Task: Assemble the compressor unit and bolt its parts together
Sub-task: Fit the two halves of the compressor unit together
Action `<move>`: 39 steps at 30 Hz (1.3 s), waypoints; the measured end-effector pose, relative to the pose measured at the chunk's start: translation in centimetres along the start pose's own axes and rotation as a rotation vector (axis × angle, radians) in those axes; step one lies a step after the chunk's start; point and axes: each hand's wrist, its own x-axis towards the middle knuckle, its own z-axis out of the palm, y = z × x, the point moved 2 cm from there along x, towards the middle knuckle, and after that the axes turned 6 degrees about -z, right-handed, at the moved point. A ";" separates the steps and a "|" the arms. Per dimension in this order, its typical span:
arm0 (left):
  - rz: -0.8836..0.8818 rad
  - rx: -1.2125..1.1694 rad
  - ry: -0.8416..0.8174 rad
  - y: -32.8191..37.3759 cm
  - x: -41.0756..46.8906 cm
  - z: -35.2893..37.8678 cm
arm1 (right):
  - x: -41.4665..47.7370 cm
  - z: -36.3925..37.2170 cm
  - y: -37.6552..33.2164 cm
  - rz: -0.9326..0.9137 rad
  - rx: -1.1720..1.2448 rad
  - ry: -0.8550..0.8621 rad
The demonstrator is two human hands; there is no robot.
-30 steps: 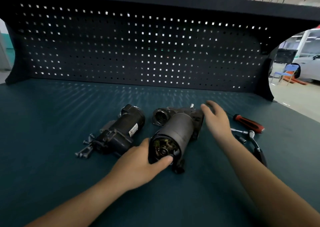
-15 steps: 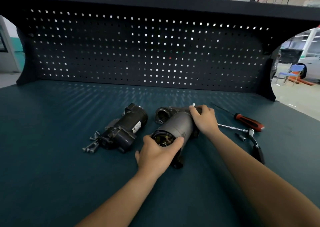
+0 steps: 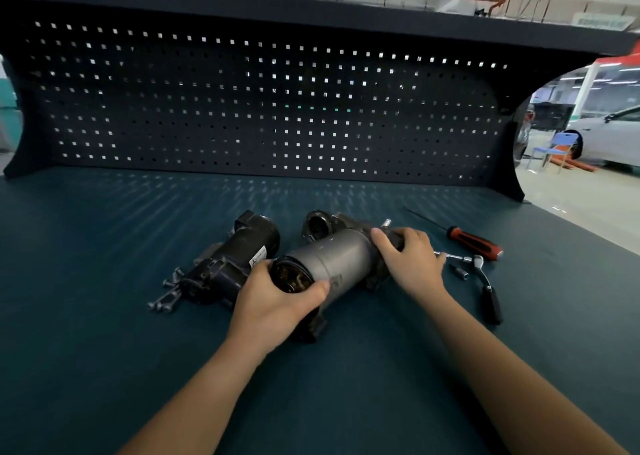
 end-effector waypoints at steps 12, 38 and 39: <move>0.442 0.440 -0.069 1.4 -2.0 -0.6 | 2.9 -3.6 -7.6 -0.245 0.381 -0.077; 0.262 0.368 -0.536 1.8 -0.6 0.0 | 2.3 -5.2 -4.8 -0.239 0.306 0.181; 0.241 0.388 -0.530 1.7 -0.3 0.4 | 2.3 -5.1 -4.8 -0.238 0.313 0.177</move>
